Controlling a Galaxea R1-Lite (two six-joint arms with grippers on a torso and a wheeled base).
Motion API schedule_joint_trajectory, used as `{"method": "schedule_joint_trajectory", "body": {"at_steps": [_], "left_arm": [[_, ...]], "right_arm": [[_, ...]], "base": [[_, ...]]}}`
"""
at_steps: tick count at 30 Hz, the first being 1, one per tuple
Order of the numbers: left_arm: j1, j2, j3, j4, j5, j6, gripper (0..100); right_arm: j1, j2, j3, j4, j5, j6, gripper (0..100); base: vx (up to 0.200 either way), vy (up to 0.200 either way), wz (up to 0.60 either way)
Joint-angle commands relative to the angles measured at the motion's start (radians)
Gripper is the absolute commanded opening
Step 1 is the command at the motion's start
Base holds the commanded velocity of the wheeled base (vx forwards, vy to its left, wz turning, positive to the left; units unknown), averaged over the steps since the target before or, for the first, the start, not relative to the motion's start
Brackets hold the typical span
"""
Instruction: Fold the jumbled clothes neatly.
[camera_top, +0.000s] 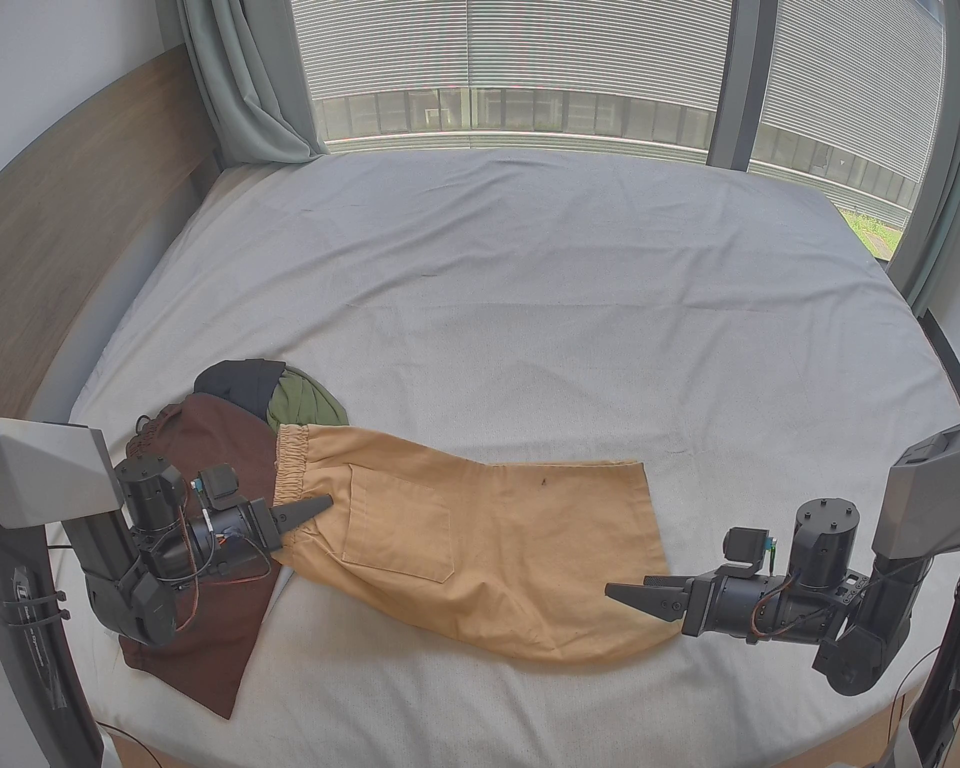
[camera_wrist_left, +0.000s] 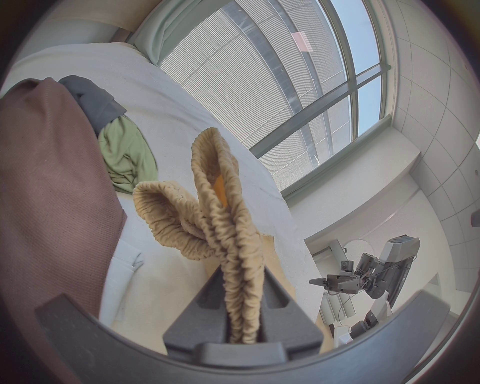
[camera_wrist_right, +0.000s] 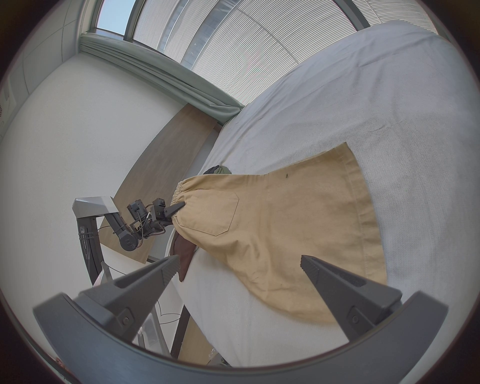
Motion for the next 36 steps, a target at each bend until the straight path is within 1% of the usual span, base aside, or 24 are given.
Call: {"method": "schedule_joint_trajectory", "body": {"at_steps": [1,8,14,20,28,30,32,34,36], "left_arm": [[-0.028,-0.004,-0.003,0.0,0.0,0.0,0],[-0.051,-0.015,-0.005,0.0,0.014,-0.002,0],[-0.094,-0.013,-0.003,0.0,0.026,-0.008,0],[-0.142,-0.012,-0.017,0.0,0.07,-0.009,0],[-0.179,-0.01,-0.029,0.0,0.074,-0.018,0],[-0.193,-0.007,-0.041,0.0,0.077,-0.026,0],[-0.211,-0.006,-0.058,0.0,0.101,-0.032,0],[-0.231,-0.003,-0.081,0.0,0.136,-0.045,0],[-0.248,0.001,-0.095,0.0,0.152,-0.068,0]], "right_arm": [[-0.004,0.0,-0.002,-0.001,0.0,0.0,100],[-0.006,0.0,-0.002,-0.001,0.0,0.002,100],[-0.006,0.0,-0.002,-0.001,0.0,0.0,100],[-0.008,0.0,-0.004,-0.001,0.0,0.0,100],[-0.009,-0.002,-0.004,-0.001,-0.001,-0.001,100],[-0.009,-0.002,-0.002,-0.001,-0.009,-0.015,100],[-0.009,-0.002,-0.004,-0.001,-0.023,-0.026,100],[-0.011,-0.008,-0.005,-0.001,-0.024,-0.026,100],[-0.015,-0.009,-0.004,-0.001,-0.024,-0.026,100]], "base": [[0.0,0.0,0.0],[0.0,0.0,0.0],[0.0,0.0,0.0],[0.0,0.0,0.0],[0.0,0.0,0.0],[0.0,0.0,0.0],[0.0,0.0,0.0],[0.0,0.0,0.0],[0.0,0.0,0.0]]}}
